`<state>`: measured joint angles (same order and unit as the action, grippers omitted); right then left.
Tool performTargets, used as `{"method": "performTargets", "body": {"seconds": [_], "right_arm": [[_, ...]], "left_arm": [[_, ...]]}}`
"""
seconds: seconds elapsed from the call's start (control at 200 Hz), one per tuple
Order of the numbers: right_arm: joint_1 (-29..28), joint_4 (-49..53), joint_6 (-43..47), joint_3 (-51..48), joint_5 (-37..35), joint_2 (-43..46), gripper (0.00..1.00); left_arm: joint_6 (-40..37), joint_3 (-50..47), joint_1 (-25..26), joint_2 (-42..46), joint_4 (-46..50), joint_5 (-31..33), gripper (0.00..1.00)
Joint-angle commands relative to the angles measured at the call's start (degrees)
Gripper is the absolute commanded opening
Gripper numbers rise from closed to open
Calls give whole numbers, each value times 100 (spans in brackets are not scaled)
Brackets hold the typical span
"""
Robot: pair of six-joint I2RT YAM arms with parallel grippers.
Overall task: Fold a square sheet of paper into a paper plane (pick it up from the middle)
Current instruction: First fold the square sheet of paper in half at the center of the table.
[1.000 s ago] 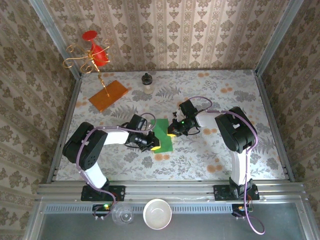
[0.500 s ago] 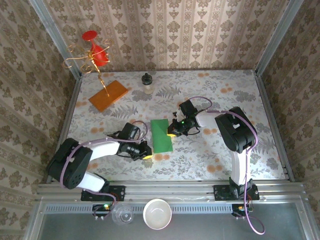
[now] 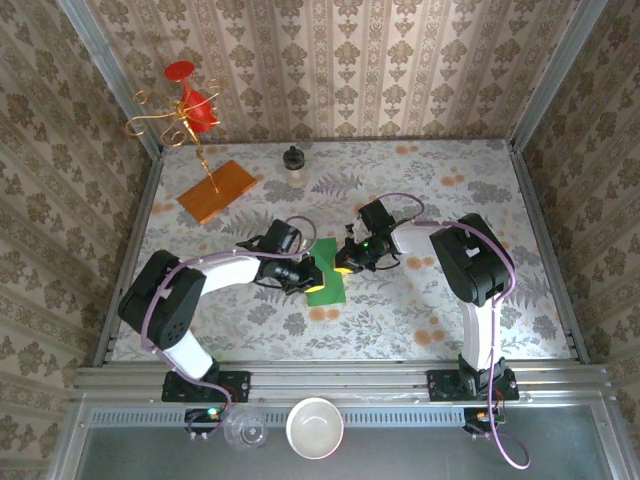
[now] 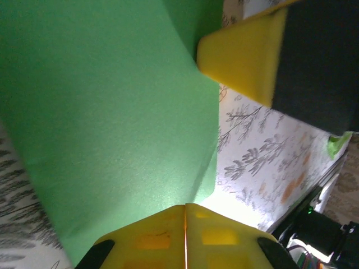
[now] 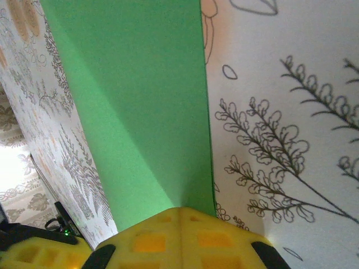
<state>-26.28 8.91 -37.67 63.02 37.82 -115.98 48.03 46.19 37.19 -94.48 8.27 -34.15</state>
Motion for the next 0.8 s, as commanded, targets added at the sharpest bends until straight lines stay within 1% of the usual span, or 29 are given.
{"method": "performTargets", "body": {"seconds": [0.0, 0.09, 0.23, 0.315, 0.41, 0.5, 0.6, 0.69, 0.795], "right_arm": [[79, 1280, -113, -587, -2234, -1145, 5], [79, 1289, -100, -575, -2244, -1150, 5], [79, 1336, -70, -554, -2249, -1158, 5], [86, 1374, -39, -545, -2279, -1129, 5], [88, 1395, -21, -550, -2296, -1052, 5], [88, 1392, -12, -543, -2269, -943, 5], [72, 1325, 46, -496, -2064, -791, 6], [40, 1281, 117, -387, -1759, -525, 9], [27, 1289, 107, -97, -1281, 8, 15]], "left_arm": [[-193, -22, 78, -132, 177, 117, 10], [-182, -300, 78, -125, 158, 165, 10], [-157, -809, 55, -125, 68, -7, 10], [-171, -1087, 52, -42, 91, 4, 11], [-130, -1360, 26, 171, 128, 22, 11], [-71, -1497, 23, 551, 245, 53, 12], [-13, -1437, 25, 1073, 386, 124, 15], [80, -1297, -16, 1488, 474, 385, 18], [306, -1184, -162, 1821, 341, 656, 28]]}}
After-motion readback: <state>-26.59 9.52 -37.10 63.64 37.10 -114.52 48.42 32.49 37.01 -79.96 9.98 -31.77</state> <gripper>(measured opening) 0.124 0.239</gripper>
